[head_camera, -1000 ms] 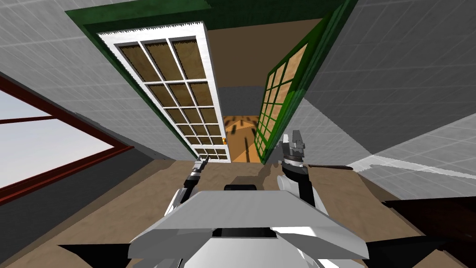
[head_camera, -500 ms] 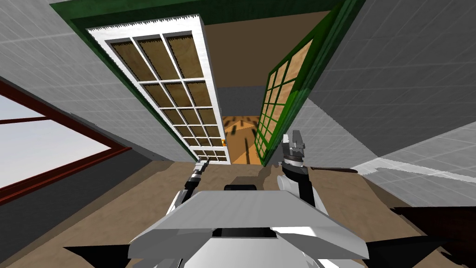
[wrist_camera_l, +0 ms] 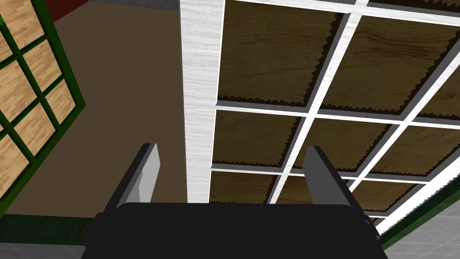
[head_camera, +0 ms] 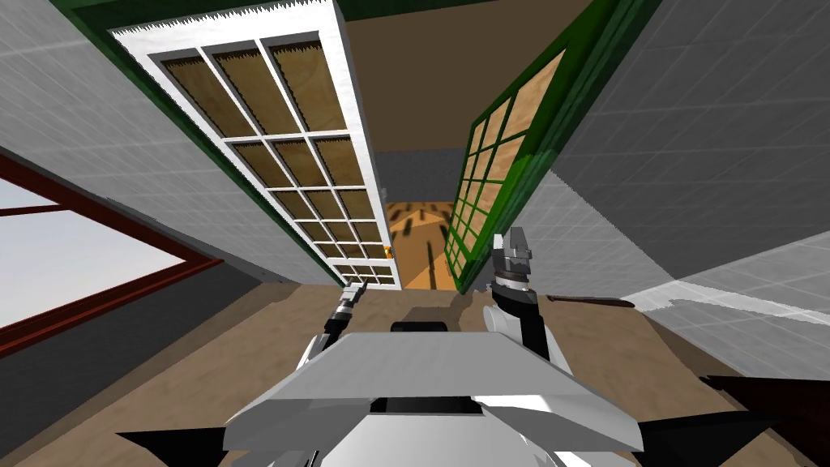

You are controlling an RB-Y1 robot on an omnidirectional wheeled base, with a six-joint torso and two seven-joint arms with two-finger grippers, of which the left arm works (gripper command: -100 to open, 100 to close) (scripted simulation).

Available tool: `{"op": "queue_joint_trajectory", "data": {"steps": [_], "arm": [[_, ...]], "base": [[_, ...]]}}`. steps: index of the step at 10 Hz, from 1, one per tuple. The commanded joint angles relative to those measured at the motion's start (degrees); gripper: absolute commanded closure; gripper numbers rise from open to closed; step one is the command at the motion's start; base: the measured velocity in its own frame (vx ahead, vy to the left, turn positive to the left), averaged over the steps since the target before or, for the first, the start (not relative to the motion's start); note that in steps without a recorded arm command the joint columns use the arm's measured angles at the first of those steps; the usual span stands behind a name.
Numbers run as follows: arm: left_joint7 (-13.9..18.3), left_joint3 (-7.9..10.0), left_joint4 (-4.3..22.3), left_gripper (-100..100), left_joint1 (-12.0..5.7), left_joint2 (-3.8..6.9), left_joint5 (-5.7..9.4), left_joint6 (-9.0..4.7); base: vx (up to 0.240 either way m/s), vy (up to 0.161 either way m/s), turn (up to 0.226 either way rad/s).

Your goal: Push the door open

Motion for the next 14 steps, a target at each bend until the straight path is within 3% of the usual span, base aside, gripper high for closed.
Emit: {"op": "queue_joint_trajectory", "data": {"steps": [1, 11, 14], "arm": [[-1.1, 0.78, 2.0, -100, -0.64, 0.07, -0.59, -0.85], [-11.1, 7.19, 15.7, -100, -4.46, -3.54, -8.83, -5.89], [-11.3, 7.10, 15.6, -100, -4.66, -1.64, -8.32, -5.51]], "base": [[0.061, -0.015, 0.002], [0.168, -0.023, 0.011], [0.135, -0.005, -0.017]]}}
